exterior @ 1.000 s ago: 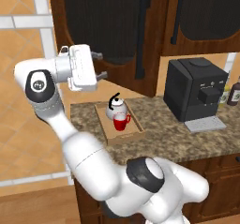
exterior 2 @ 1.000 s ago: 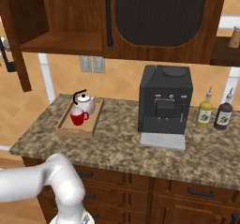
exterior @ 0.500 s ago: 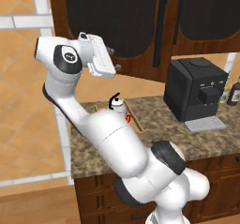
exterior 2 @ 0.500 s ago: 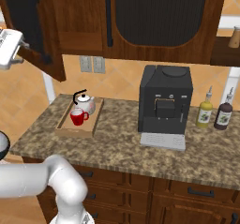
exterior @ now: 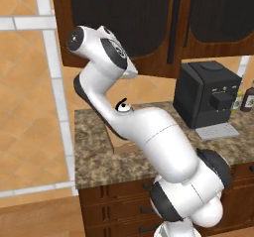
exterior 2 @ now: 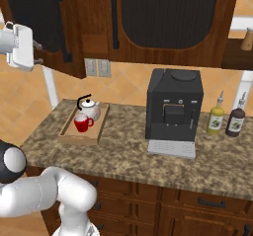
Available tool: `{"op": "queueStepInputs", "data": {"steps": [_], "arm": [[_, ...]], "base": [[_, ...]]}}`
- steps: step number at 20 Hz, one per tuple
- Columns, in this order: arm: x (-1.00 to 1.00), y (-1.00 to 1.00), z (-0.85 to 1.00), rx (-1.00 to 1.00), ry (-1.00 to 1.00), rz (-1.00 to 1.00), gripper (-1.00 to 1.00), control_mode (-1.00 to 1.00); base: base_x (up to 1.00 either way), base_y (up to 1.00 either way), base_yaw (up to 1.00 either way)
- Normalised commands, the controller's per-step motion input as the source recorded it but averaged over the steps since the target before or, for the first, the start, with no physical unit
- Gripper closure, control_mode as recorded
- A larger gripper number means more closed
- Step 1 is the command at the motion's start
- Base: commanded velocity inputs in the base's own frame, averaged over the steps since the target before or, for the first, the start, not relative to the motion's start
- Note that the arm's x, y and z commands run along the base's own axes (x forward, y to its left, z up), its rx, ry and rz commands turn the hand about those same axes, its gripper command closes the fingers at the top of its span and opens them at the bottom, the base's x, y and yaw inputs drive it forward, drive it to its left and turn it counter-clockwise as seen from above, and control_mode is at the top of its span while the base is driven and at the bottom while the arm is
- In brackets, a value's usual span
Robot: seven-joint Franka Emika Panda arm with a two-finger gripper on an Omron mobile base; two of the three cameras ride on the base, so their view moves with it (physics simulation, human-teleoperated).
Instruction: Pick the kettle from the counter and place it on the tray. Then pick the mug from the cabinet and place it on the tray. Then close the cabinet doors.
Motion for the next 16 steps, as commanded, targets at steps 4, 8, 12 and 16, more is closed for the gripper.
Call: {"op": "queueStepInputs", "data": {"steps": [4, 8, 12, 16], "arm": [[0.74, -0.66, -0.01, 0.24, -0.21, 0.42, -1.00, -1.00], [0.87, -0.41, 0.00, 0.24, -0.12, 0.31, -1.00, -1.00], [0.92, -0.32, -0.05, 0.22, -0.08, 0.23, -1.00, -1.00], [0.83, -0.29, -0.17, 0.21, -0.15, 0.19, -1.00, -1.00]], "base": [[0.00, 0.00, 0.00], [0.00, 0.00, 0.00], [0.00, 0.00, 0.00], [0.00, 0.00, 0.00]]}}
